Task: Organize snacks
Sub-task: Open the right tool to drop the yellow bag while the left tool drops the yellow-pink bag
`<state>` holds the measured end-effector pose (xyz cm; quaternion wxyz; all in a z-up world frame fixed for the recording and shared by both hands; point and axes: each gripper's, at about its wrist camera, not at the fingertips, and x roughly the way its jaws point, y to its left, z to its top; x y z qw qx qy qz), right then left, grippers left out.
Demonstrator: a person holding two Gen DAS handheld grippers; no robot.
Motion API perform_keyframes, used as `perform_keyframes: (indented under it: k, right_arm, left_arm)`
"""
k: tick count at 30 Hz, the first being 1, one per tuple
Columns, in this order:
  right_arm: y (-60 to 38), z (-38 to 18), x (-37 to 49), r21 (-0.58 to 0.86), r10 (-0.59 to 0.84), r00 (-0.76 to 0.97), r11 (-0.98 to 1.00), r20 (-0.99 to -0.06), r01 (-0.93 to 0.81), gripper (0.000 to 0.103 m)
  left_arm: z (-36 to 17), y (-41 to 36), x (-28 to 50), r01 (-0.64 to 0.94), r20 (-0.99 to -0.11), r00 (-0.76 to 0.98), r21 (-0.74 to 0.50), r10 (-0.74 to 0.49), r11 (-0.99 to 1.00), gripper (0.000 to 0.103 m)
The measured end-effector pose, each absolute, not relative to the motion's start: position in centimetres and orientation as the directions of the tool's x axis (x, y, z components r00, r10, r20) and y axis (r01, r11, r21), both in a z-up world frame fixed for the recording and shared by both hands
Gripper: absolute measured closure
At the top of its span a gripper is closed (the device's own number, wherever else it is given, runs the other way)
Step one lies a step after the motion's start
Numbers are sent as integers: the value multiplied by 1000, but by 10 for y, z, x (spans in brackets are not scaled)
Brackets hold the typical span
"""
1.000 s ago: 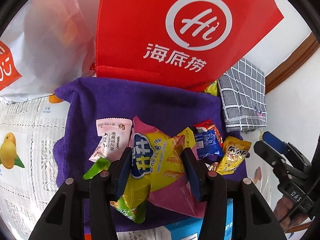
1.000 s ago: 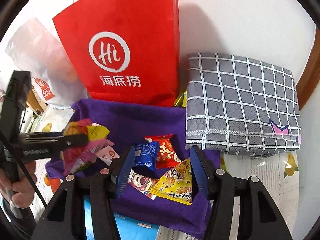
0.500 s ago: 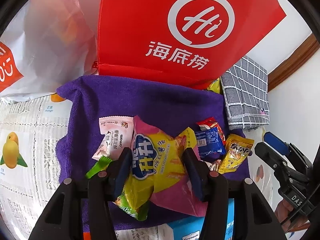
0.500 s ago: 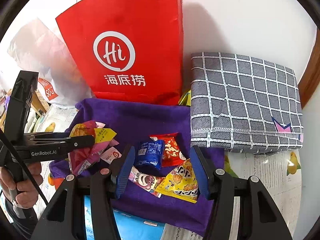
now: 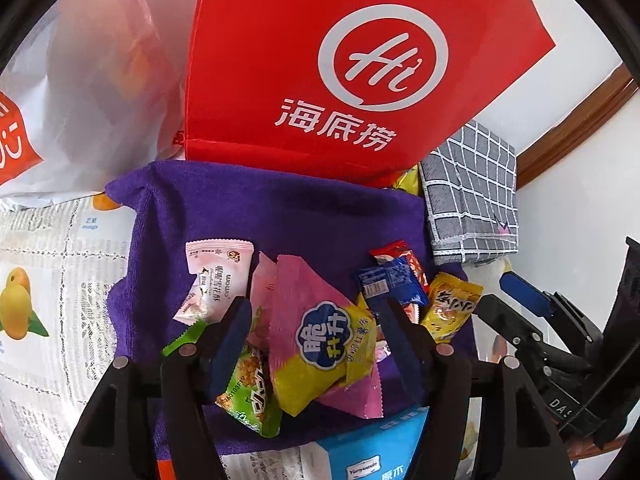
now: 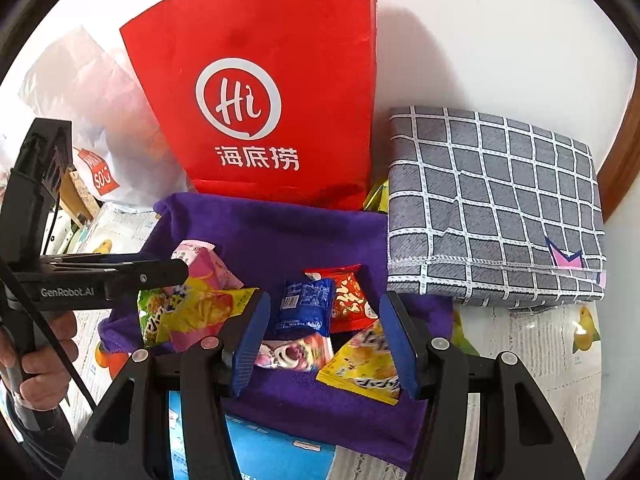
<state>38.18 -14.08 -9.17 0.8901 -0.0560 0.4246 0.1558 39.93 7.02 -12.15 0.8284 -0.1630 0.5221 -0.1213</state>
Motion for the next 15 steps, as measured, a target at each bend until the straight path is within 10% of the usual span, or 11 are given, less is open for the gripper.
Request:
perform_keyframes:
  k: [15]
  right_arm:
    - [-146,-86,381,41,225,618,954,-753,-298,46]
  left_arm:
    - [-108,67,391,63,-800,480,-378,-361,923,37]
